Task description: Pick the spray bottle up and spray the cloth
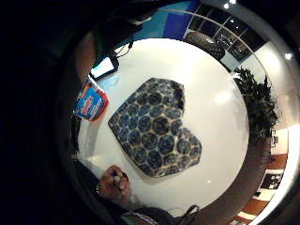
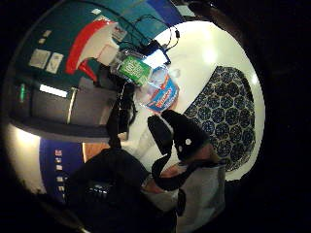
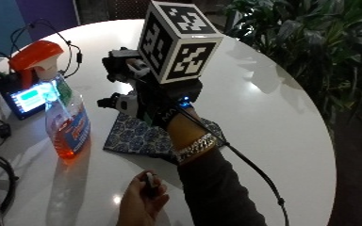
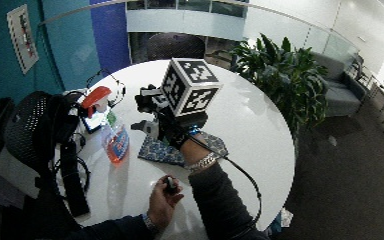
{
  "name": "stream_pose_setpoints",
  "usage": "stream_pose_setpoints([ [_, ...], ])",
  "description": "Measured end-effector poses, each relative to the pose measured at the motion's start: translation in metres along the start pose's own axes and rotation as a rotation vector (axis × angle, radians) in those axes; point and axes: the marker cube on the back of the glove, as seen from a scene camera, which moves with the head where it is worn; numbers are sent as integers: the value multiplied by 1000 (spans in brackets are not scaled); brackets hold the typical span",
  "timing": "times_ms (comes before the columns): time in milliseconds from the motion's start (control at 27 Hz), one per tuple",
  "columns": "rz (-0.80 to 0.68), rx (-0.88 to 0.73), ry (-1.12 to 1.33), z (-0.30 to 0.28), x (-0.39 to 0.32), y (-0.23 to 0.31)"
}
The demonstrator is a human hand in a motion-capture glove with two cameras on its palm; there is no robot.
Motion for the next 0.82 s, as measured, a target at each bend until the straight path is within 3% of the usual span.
stream_pose_setpoints([
  [816,17,-77,-9,14,7,0],
])
